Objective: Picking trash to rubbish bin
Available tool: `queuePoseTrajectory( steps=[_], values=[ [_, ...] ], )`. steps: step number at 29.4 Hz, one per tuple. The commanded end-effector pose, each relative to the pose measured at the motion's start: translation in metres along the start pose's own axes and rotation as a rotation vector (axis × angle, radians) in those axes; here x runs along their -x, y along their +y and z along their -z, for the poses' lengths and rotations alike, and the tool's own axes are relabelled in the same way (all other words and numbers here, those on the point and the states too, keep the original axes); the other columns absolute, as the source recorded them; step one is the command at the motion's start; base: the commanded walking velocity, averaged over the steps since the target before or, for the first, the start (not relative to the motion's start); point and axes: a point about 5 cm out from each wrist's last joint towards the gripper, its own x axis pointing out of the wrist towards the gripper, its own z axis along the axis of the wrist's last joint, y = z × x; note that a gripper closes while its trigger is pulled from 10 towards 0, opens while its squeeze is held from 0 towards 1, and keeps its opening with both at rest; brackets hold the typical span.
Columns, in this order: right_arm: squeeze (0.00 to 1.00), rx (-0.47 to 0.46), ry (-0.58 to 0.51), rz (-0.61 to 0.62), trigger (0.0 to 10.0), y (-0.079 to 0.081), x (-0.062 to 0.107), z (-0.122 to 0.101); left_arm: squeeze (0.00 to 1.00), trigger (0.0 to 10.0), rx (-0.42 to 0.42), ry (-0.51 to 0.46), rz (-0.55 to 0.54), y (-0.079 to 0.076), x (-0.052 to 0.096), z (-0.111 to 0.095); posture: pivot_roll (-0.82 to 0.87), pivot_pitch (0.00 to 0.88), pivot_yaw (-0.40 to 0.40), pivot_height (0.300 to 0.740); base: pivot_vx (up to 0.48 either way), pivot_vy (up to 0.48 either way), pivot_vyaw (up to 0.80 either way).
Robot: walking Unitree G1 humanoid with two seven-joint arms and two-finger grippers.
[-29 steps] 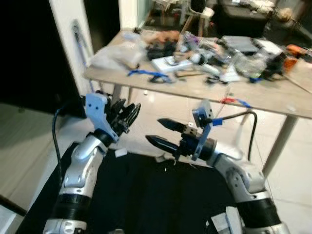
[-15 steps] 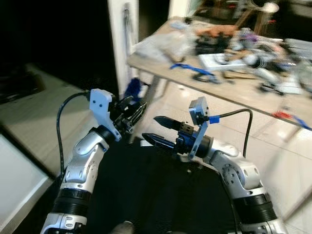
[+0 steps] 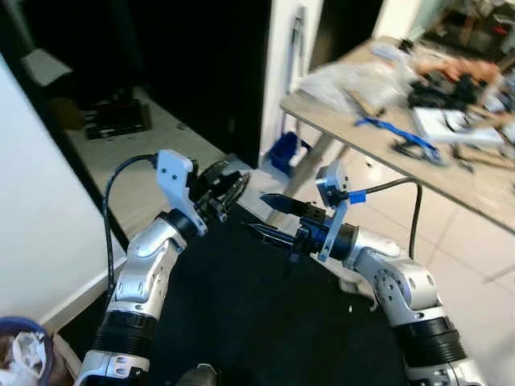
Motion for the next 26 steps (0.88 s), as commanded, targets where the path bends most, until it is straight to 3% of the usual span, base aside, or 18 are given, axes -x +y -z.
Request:
queuePoseTrajectory(
  steps=[1, 26],
  values=[
    [0.0, 0.0, 0.014, 0.001, 10.0, -0.001, 0.0022, 0.0037, 0.0, 10.0, -0.002, 0.019, 0.002, 0.0006, 0.0019, 0.004, 0.01, 0.0, -0.028, 0.74, 0.0, 0.0, 0.73],
    [0.0, 0.012, 0.021, -0.016, 10.0, -0.0016, 0.0011, 0.0039, 0.0, 10.0, -0.011, 0.023, 0.008, 0.0014, 0.0011, 0.0037, 0.01, 0.0, -0.024, 0.74, 0.0, 0.0, 0.72]
  ],
)
